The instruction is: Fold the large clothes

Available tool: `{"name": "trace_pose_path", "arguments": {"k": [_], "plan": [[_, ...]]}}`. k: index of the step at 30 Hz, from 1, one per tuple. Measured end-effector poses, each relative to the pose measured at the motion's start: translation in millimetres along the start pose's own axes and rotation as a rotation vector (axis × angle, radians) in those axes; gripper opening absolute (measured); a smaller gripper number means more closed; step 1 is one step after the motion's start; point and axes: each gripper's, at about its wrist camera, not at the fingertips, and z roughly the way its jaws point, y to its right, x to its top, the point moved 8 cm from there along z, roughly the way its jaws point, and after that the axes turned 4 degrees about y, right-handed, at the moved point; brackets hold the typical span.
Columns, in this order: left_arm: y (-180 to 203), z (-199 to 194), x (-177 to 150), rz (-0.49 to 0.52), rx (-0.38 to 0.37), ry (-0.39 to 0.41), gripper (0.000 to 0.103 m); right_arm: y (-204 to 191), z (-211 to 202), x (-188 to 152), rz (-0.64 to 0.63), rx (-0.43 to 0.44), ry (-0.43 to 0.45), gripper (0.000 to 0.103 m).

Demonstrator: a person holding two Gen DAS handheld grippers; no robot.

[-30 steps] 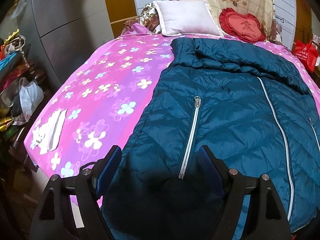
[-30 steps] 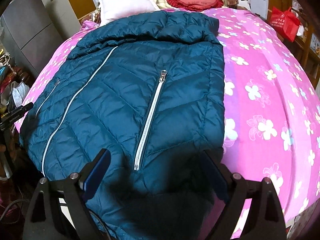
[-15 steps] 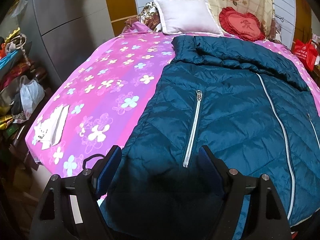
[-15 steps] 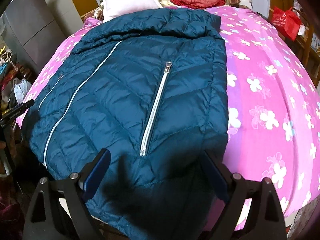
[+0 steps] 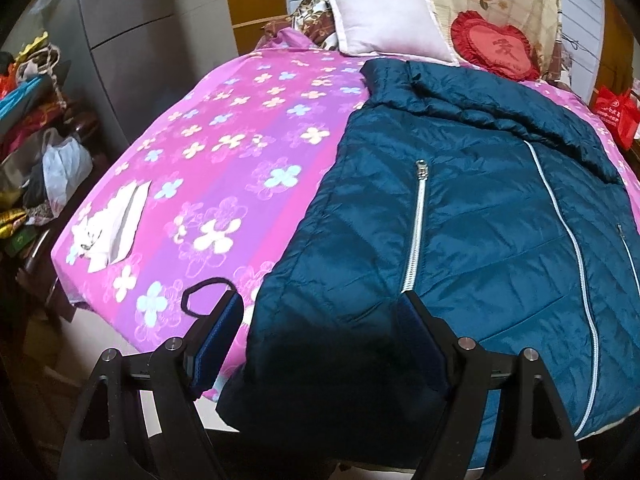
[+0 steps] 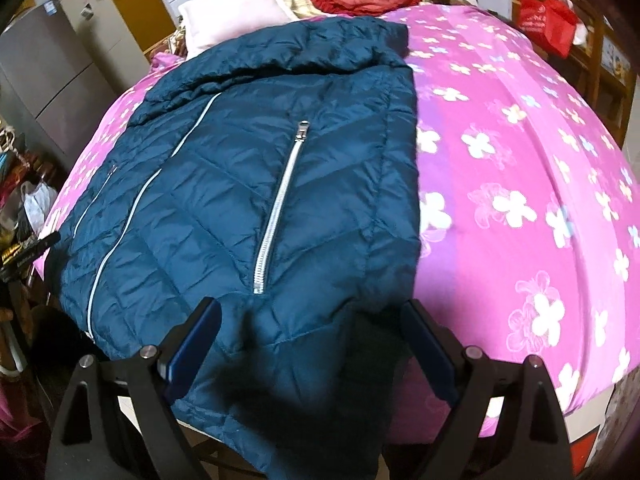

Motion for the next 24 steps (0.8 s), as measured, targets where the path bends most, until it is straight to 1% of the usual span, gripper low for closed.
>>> {"name": "trace_pose_path", "arguments": {"k": [7, 10, 13, 17, 19, 21, 24], "plan": [[-8, 6, -6, -0.009, 0.000, -0.022, 0.062, 1, 3, -1, 0.003, -0.003, -0.006, 0.094], [-10, 9, -10, -0.017, -0.010, -0.040, 0.062, 2, 4, -1, 0.008, -0.003, -0.011, 0.094], [-14, 10, -14, -0.032, -0.038, -0.063, 0.062, 2, 6, -2, 0.011, -0.005, -0.016, 0.094], [-28, 10, -18, -0.101, -0.110, -0.091, 0.062, 4, 7, -3, 0.012, -0.008, -0.024, 0.094], [-40, 10, -19, -0.162, -0.152, -0.103, 0.062, 7, 6, -4, 0.017, -0.012, -0.029, 0.094], [-48, 12, -21, -0.207, -0.172, -0.117, 0.062, 11, 5, -5, 0.024, -0.018, -0.033, 0.094], [-55, 15, -26, -0.241, -0.195, -0.139, 0.062, 17, 3, -8, 0.030, -0.030, -0.039, 0.094]]}}
